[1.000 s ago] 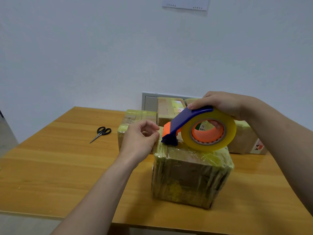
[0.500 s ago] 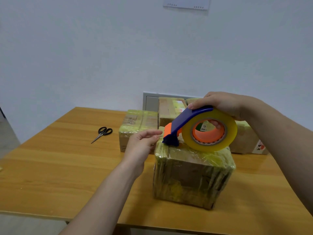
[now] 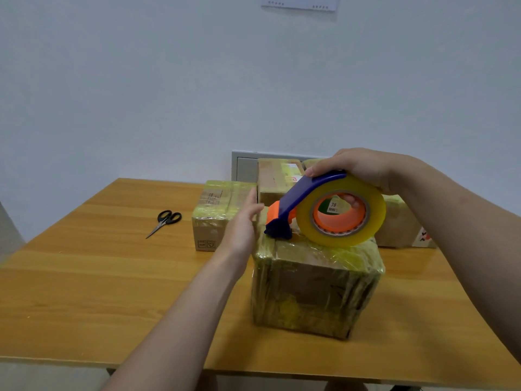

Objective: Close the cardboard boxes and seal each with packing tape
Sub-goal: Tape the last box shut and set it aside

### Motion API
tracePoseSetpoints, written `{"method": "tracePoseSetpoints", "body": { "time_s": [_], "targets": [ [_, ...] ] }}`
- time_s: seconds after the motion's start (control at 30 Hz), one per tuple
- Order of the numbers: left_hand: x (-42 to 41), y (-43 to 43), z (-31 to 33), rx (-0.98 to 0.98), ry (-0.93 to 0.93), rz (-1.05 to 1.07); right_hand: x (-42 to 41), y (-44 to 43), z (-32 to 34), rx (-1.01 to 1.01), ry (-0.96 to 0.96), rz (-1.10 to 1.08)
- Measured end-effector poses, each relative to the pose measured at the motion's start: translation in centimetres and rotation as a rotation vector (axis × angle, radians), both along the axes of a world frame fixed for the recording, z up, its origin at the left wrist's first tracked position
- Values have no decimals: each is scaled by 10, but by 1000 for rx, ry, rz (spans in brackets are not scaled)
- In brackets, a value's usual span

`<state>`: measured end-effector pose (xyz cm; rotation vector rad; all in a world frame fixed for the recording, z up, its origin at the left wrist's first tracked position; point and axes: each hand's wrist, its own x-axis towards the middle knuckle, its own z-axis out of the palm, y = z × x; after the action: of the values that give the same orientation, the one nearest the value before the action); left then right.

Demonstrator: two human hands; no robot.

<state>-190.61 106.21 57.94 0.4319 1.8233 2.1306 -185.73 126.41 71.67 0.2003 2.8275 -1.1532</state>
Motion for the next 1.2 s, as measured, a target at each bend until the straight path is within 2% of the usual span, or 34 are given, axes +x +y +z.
{"method": "tracePoseSetpoints", "body": {
  "time_s": [0.07, 0.13, 0.37, 0.5, 0.83, 1.2],
  "targets": [
    [7, 1, 1, 46, -54, -130, 1, -1, 0, -4, -6, -1],
    [7, 0, -10, 51, -60, -164, 1, -1, -3, -29, -10, -15],
    [0, -13, -23, -208, 255, -276, -1, -2, 1, -157, -69, -78],
    [-10, -20, -23, -252, 328, -354, 8, 9, 7, -234, -121, -47],
    [-14, -21, -19, -284, 348, -387, 23, 18, -11, -402, -2, -84],
    [-15, -23, -16, -283, 319, -404, 54, 59, 8, -308, -44, -111]
  ]
}}
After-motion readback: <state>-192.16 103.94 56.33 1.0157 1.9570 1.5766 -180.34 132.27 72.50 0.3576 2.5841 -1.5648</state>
